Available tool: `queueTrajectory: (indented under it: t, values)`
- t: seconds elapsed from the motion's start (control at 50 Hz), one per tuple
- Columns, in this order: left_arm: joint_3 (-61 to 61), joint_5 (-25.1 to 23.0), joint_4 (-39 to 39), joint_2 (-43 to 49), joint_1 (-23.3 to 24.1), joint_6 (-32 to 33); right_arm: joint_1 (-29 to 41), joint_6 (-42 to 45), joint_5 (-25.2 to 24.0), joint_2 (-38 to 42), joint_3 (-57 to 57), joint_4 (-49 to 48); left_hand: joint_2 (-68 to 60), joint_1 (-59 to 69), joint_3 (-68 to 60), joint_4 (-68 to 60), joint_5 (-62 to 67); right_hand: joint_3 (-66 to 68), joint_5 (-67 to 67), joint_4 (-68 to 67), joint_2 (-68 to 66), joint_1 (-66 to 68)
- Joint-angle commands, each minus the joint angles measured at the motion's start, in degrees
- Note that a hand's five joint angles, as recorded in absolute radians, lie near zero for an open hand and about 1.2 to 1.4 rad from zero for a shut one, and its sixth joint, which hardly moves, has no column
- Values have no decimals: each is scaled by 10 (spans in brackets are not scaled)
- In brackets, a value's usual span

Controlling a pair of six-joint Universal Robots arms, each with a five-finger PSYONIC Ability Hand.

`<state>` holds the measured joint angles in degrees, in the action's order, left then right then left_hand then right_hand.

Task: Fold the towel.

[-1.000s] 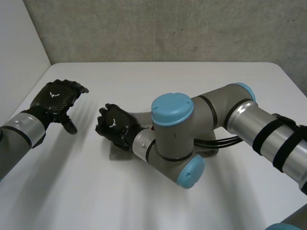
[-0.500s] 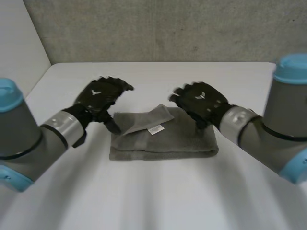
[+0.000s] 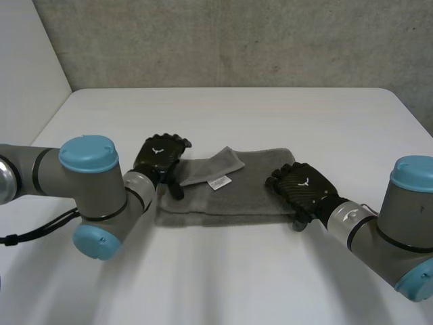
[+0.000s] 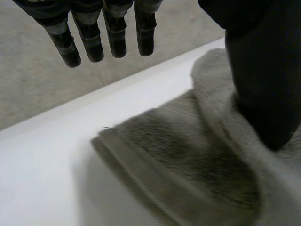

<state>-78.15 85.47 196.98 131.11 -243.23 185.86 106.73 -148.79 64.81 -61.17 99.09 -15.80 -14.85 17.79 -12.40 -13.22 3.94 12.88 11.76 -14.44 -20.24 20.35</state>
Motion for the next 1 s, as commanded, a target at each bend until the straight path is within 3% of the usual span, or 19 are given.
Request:
queueTrajectory:
  t: [0.02, 0.14, 0.36, 0.74, 1.0]
  values:
    - [-3, 63, 23, -1, -5, 10, 0, 0, 1, 12, -6, 2, 3, -32, 24, 32, 6, -29, 18, 44, -33, 32]
    - [-33, 74, 22, -9, -23, 26, -1, 0, 1, 11, -6, 2, 3, -32, 24, 32, 6, -29, 18, 44, -33, 32]
    - [-95, 31, 24, -71, -8, 23, -1, 0, 2, 8, 0, 2, 1, -30, 24, 32, 8, -29, 18, 44, -33, 32]
    - [-51, -6, 31, -64, 8, 15, -1, 0, 1, 4, 1, 2, -1, -29, 24, 32, 10, -29, 35, 44, -50, 49]
    - [71, -7, 35, 57, 11, 9, 0, 0, 3, 3, 2, 2, -4, -25, 24, 32, 13, -29, 35, 44, -50, 49]
